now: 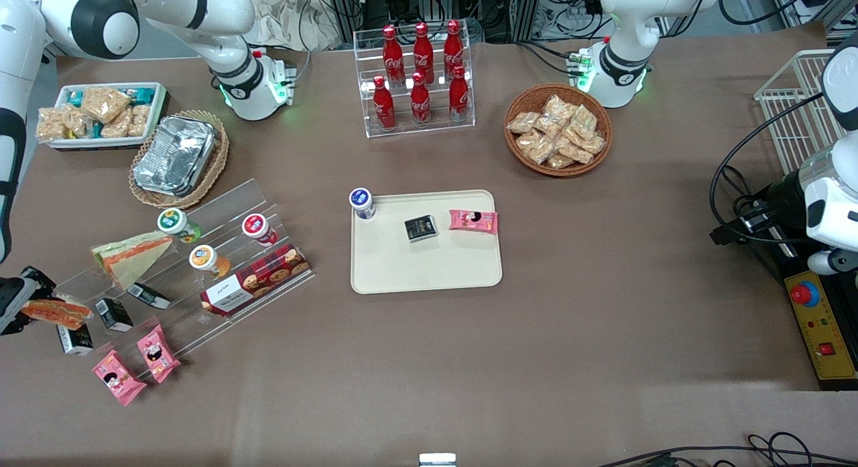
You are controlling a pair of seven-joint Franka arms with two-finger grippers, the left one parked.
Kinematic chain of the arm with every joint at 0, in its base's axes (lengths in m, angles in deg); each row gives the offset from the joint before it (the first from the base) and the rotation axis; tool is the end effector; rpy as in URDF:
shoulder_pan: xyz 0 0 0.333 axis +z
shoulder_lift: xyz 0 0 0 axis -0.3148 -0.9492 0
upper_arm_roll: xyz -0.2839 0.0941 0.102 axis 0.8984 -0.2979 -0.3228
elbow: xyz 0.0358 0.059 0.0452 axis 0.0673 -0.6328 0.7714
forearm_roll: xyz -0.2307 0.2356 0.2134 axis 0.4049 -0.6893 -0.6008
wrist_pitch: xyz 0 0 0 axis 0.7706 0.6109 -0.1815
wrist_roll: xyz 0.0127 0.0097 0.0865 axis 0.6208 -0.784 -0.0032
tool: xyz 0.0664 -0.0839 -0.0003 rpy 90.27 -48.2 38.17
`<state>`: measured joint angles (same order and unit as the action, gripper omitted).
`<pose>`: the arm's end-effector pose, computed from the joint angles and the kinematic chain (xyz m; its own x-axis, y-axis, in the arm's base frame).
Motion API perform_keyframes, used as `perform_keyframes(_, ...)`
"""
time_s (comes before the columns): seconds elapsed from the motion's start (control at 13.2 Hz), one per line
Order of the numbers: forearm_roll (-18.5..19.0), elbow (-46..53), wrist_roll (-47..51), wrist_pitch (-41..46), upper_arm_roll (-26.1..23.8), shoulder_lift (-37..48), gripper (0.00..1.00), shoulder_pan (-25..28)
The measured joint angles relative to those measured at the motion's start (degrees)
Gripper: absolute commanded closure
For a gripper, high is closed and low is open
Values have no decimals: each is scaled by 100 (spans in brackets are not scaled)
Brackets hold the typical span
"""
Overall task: Place sandwich on tray
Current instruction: 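Close the right gripper on the wrapped sandwich and lift it, then carry the sandwich with the right gripper over to the cream tray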
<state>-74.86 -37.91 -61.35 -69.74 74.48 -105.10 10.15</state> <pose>0.6553 -0.2738 0.3844 0.4509 0.8922 0.0275 0.8920 -0.4493 -0.0494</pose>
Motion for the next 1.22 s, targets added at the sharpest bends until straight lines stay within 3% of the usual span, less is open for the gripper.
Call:
perform_keyframes(0.3, 6, 274, 75, 480, 0, 427, 100, 312)
perform_keyframes(0.46, 93, 422, 646, 735, 0, 631, 100, 645)
perform_keyframes(0.99, 336, 575, 2983, 1000, -25, 693, 100, 2478)
perform_keyframes(1.22, 337, 575, 3606, 970, -111, 671, 100, 2985)
